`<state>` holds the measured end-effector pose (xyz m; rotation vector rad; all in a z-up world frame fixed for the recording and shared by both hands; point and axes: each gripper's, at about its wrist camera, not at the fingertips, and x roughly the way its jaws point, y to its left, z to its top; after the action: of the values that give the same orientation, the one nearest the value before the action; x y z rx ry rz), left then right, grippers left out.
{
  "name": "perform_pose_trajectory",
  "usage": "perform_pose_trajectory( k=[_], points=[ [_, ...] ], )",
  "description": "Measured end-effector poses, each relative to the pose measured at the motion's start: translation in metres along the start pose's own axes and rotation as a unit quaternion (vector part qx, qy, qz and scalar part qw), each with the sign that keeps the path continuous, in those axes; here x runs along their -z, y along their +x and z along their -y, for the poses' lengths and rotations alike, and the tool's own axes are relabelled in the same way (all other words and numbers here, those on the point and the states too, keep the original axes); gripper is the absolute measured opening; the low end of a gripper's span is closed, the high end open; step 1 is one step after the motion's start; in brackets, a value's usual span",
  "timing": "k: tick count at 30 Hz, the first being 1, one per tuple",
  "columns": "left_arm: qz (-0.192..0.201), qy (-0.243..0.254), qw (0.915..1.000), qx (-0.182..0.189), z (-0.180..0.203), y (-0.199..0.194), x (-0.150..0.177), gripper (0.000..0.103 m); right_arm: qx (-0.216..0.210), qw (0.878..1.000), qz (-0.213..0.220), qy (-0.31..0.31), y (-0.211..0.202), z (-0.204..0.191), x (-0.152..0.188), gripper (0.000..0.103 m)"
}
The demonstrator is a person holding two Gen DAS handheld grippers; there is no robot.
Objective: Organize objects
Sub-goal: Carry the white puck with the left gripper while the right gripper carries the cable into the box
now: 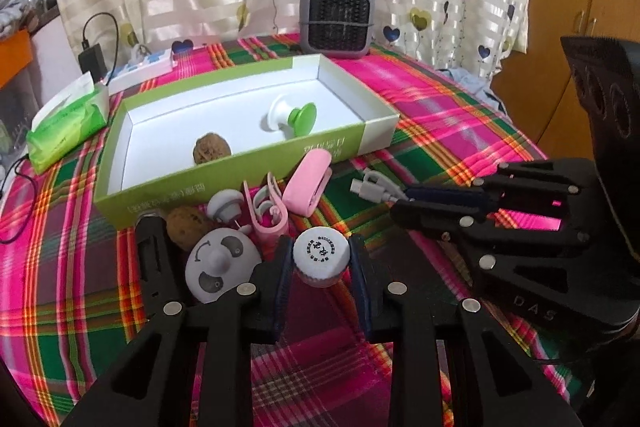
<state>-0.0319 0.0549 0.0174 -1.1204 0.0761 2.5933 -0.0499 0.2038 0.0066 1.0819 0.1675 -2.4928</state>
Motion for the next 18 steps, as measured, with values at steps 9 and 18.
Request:
perform_pose_trajectory(
  k=[9, 18],
  points=[
    [0.025, -0.028, 0.9993, -0.011, -0.010, -0.012, -0.005, 0.025, -0.008, 1.000, 0.024, 0.002, -0.014, -0.009, -0.003, 0.011],
    [0.035, -0.050, 0.9978, -0.025, -0.020, -0.018, -0.009, 0.025, -0.016, 0.999, 0.039, -0.011, -0.018, -0.020, -0.013, 0.011]
  ],
)
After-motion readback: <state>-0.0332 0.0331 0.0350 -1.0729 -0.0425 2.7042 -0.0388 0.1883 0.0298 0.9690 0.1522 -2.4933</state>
